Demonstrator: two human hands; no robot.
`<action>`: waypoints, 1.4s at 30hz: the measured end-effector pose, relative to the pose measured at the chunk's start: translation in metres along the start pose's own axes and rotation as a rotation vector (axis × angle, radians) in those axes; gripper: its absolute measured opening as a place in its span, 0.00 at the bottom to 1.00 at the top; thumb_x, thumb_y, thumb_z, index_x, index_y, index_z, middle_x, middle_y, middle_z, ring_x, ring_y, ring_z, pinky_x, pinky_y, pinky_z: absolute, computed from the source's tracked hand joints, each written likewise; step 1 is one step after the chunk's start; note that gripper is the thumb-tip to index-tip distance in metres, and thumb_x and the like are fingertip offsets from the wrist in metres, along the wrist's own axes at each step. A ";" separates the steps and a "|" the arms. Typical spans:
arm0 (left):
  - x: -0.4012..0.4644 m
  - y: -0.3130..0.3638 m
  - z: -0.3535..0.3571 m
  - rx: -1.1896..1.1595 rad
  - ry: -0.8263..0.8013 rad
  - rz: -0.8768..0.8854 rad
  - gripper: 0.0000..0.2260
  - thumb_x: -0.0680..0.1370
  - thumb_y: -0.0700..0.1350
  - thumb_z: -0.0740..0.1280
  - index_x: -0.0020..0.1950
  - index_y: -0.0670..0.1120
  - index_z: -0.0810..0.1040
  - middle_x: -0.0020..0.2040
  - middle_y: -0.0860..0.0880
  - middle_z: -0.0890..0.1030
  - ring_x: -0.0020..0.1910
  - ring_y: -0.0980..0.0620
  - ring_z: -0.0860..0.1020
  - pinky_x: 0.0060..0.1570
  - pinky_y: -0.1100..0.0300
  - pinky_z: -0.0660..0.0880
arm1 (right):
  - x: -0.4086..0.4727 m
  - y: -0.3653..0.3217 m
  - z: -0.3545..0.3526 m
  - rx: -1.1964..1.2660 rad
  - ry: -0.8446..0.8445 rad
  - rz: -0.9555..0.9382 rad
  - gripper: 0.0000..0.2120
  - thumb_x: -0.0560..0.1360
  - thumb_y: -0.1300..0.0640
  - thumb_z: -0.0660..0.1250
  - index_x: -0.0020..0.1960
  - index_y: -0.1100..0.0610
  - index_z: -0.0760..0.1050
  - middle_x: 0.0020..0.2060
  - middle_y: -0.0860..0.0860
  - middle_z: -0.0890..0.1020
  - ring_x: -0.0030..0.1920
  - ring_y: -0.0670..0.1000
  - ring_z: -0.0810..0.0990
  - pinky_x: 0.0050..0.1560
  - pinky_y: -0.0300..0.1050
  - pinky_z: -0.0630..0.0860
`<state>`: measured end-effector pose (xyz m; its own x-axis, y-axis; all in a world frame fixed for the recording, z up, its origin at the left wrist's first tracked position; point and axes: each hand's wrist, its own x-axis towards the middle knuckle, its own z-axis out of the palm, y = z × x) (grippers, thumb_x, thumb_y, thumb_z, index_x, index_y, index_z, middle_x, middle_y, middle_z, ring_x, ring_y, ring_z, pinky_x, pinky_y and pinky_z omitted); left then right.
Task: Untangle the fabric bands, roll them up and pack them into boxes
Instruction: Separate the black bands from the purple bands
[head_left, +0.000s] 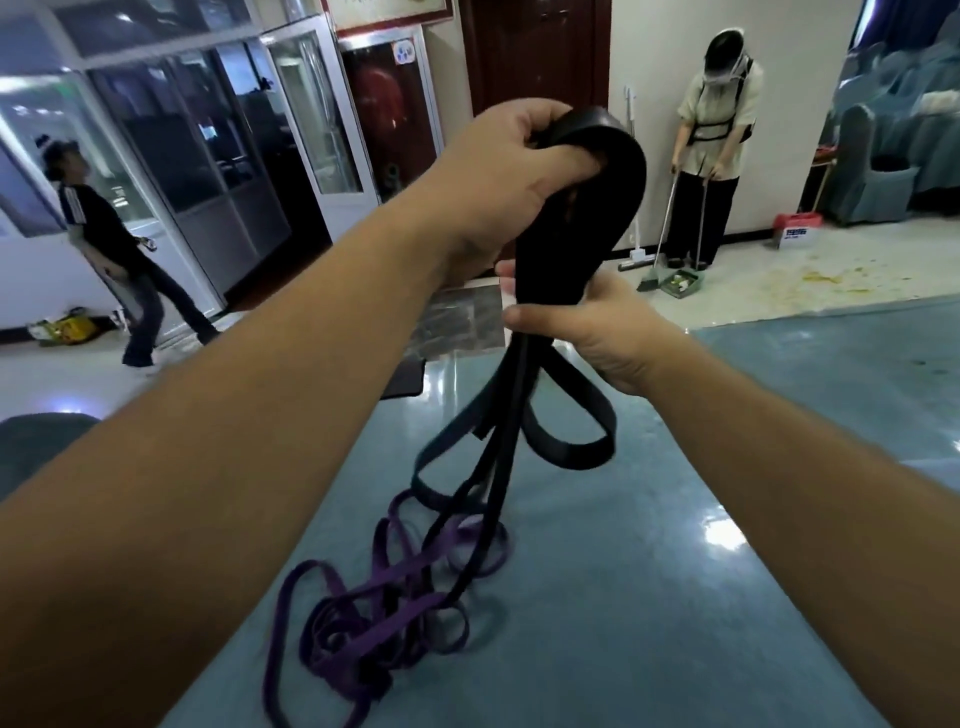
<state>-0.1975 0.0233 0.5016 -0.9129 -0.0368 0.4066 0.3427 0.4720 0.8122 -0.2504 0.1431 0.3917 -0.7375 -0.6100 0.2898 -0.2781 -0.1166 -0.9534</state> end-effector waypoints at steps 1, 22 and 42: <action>-0.001 -0.003 0.000 -0.015 0.016 -0.019 0.06 0.78 0.40 0.72 0.55 0.44 0.81 0.44 0.49 0.84 0.44 0.53 0.83 0.53 0.52 0.82 | 0.000 -0.001 0.003 -0.006 -0.005 -0.012 0.23 0.68 0.58 0.82 0.60 0.60 0.81 0.54 0.55 0.87 0.55 0.48 0.86 0.55 0.40 0.81; -0.240 -0.321 0.019 0.512 -0.530 -0.938 0.35 0.73 0.54 0.76 0.77 0.49 0.68 0.73 0.50 0.74 0.67 0.49 0.75 0.64 0.56 0.73 | -0.003 0.036 -0.026 -0.210 0.287 0.111 0.02 0.77 0.64 0.71 0.49 0.62 0.82 0.31 0.48 0.86 0.34 0.47 0.85 0.39 0.42 0.83; -0.293 -0.415 0.032 0.894 -0.528 -0.709 0.08 0.79 0.48 0.63 0.57 0.49 0.77 0.58 0.47 0.81 0.58 0.43 0.78 0.59 0.49 0.74 | -0.040 0.098 -0.004 -0.228 0.419 0.274 0.02 0.77 0.63 0.72 0.48 0.58 0.81 0.34 0.51 0.86 0.39 0.51 0.87 0.43 0.46 0.83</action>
<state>-0.0800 -0.1335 0.0316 -0.8825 -0.2674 -0.3869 -0.3401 0.9311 0.1322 -0.2506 0.1589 0.2872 -0.9706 -0.2248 0.0859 -0.1331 0.2039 -0.9699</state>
